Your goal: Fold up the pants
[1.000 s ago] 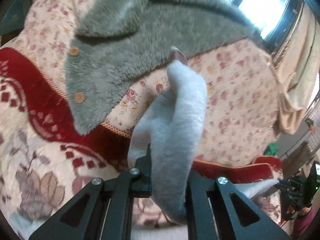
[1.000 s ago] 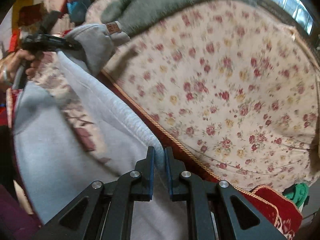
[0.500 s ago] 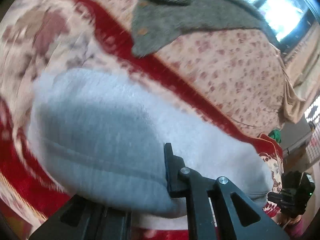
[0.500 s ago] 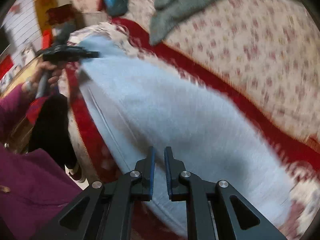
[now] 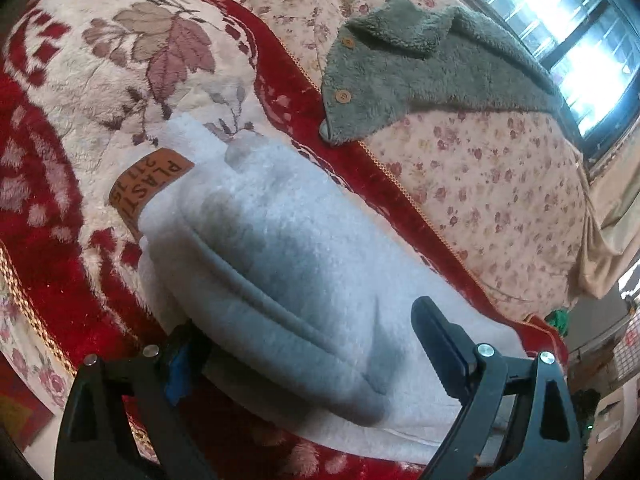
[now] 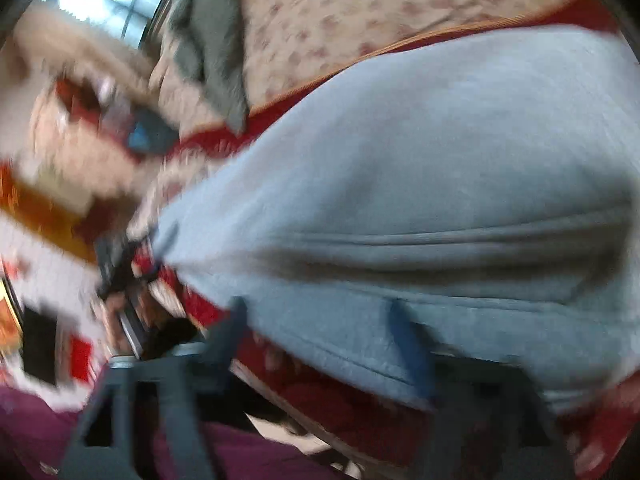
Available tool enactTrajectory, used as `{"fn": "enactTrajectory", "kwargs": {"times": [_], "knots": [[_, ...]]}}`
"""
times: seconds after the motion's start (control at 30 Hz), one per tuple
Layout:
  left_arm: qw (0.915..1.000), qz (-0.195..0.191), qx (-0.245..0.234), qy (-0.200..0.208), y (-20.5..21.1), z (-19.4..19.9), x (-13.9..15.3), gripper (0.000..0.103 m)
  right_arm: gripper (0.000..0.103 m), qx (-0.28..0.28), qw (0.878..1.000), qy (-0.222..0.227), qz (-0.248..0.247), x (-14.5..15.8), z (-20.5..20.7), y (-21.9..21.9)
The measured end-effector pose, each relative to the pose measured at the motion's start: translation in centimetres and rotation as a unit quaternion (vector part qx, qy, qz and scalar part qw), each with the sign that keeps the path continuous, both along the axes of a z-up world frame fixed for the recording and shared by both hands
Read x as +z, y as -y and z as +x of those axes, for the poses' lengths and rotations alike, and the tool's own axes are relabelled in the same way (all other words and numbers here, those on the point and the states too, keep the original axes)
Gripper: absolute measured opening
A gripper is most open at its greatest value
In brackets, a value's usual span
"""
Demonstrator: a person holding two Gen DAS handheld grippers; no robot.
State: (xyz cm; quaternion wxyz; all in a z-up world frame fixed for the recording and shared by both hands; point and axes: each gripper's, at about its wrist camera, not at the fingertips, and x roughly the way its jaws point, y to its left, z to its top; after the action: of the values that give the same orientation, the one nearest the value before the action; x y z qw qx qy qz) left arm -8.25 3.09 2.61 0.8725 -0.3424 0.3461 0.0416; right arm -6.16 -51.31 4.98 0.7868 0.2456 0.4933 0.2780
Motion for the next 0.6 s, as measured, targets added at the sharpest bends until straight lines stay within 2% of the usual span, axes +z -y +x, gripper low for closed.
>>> {"fn": "enactTrajectory", "kwargs": {"times": [0.1, 0.23, 0.3, 0.53, 0.57, 0.6], "knots": [[0.9999, -0.008, 0.008, -0.002, 0.0, 0.5, -0.2, 0.094, 0.082, -0.053, 0.999, 0.009, 0.009, 0.7, -0.1, 2.3], [0.9996, -0.021, 0.015, -0.011, 0.0, 1.1, -0.7, 0.094, 0.081, -0.109, 0.993, -0.023, 0.042, 0.0, 0.6, 5.2], [0.9996, -0.015, 0.013, -0.017, 0.1, 1.3, -0.8, 0.094, 0.081, -0.137, 0.987, -0.043, 0.077, -0.8, 0.9, 6.6], [0.9994, -0.011, 0.01, -0.031, 0.0, 2.6, -0.9, 0.094, 0.076, -0.21, 0.966, -0.055, 0.143, -1.7, 1.4, 8.5], [0.9993, -0.011, 0.011, -0.034, 0.0, 2.9, -1.0, 0.094, 0.066, -0.215, 0.966, -0.051, 0.134, -1.8, 1.6, 8.5], [0.9992, -0.011, 0.011, -0.038, -0.1, 3.1, -1.1, 0.094, 0.041, -0.221, 0.967, -0.046, 0.117, -1.8, 1.7, 8.6]]}}
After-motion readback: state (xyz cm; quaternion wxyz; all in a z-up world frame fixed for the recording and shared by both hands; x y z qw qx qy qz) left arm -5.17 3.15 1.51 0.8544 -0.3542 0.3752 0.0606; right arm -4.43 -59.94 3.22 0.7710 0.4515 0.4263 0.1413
